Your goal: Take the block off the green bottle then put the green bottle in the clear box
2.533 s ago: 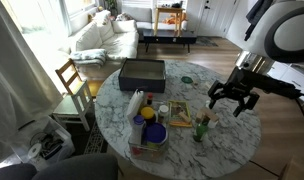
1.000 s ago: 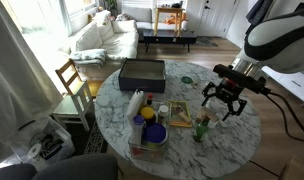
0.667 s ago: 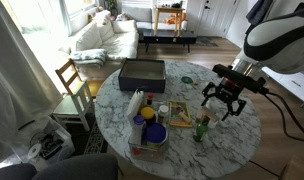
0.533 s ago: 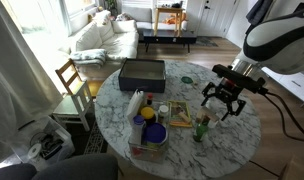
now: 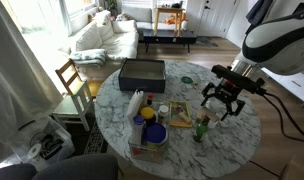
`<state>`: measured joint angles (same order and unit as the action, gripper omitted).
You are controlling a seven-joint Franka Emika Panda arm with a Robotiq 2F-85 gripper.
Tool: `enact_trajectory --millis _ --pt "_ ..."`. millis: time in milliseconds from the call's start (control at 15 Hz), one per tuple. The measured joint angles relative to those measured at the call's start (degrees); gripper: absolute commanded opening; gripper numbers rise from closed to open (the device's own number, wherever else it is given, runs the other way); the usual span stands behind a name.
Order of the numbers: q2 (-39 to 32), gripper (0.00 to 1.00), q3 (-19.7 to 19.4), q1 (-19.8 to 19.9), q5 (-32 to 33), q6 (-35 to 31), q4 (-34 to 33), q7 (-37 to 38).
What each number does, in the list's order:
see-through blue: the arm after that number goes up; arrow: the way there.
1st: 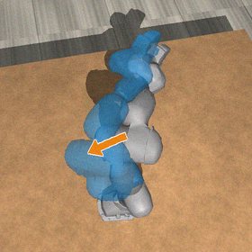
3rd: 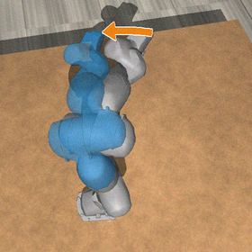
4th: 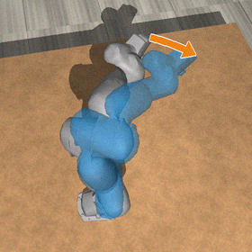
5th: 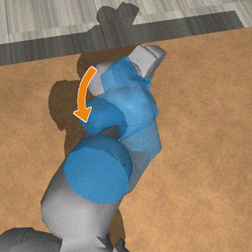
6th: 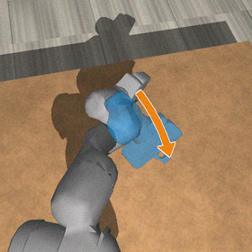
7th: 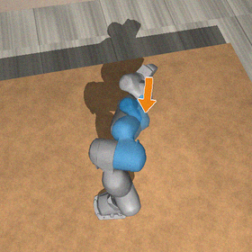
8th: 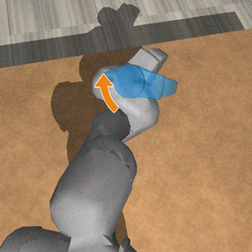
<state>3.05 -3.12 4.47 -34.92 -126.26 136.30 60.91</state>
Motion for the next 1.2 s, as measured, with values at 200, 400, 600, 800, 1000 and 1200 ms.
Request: enact_trajectory --millis 200,400,600,800,1000,1200 --pt "-0.2 1.0 0.0 0.0 0.0 -0.1 0.0 0.2" --pt "-0.4 1.0 0.0 -0.1 0.0 -0.1 -0.1 0.5" --pt "-0.7 1.0 0.1 -0.2 0.0 -0.3 -0.3 0.9" --pt "-1.3 1.0 0.2 -0.4 0.0 -0.4 -0.7 1.1" --pt "-1.9 0.83 0.3 -0.6 0.0 -0.5 -1.1 1.3" --pt "-2.4 0.63 0.3 -0.7 0.0 -0.6 -1.3 1.5"
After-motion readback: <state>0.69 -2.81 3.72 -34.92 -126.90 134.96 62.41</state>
